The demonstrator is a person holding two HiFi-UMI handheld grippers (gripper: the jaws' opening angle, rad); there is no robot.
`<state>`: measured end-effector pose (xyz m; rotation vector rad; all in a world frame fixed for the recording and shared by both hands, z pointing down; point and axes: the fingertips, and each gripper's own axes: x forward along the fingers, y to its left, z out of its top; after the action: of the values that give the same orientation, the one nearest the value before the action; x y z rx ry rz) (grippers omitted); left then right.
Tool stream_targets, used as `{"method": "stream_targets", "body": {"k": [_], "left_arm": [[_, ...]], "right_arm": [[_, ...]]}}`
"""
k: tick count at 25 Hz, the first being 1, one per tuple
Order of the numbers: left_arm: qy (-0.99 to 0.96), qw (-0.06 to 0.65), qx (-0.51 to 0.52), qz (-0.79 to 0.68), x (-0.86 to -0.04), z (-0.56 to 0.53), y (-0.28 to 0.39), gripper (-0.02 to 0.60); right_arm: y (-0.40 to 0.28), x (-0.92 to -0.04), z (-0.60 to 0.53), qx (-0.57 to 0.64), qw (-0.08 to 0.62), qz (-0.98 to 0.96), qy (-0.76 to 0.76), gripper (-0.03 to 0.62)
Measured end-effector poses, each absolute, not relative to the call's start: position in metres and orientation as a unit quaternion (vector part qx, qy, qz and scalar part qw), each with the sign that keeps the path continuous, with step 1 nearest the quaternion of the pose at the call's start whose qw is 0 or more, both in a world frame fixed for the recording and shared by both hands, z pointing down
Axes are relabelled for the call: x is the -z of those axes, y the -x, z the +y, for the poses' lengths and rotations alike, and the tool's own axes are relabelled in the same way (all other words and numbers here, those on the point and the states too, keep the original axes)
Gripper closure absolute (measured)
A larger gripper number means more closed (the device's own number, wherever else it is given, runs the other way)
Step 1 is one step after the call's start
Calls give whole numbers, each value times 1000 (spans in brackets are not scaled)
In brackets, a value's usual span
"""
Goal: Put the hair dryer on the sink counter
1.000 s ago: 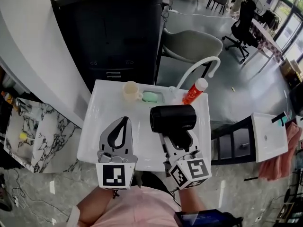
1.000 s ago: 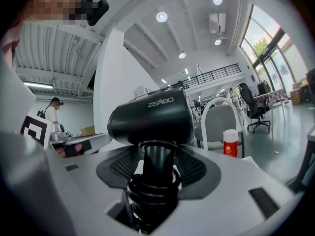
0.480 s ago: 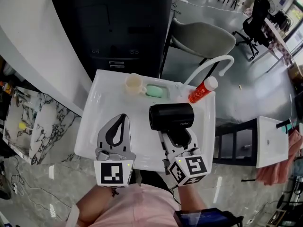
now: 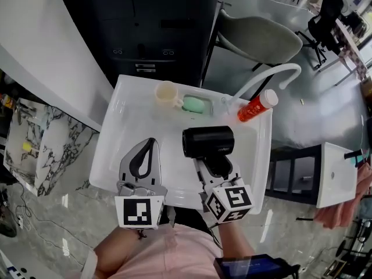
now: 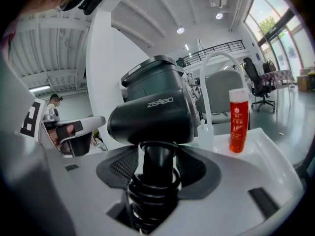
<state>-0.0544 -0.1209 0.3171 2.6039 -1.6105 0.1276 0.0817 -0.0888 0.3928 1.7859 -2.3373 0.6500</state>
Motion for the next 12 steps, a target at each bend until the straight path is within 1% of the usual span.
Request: {"method": "stream_targets", "body": {"k": [12], "left_arm": [[-838, 57, -64, -538, -341, -135, 55, 572]], "right_arm": [[-84, -451, -95, -269, 102, -767, -573, 349]]}}
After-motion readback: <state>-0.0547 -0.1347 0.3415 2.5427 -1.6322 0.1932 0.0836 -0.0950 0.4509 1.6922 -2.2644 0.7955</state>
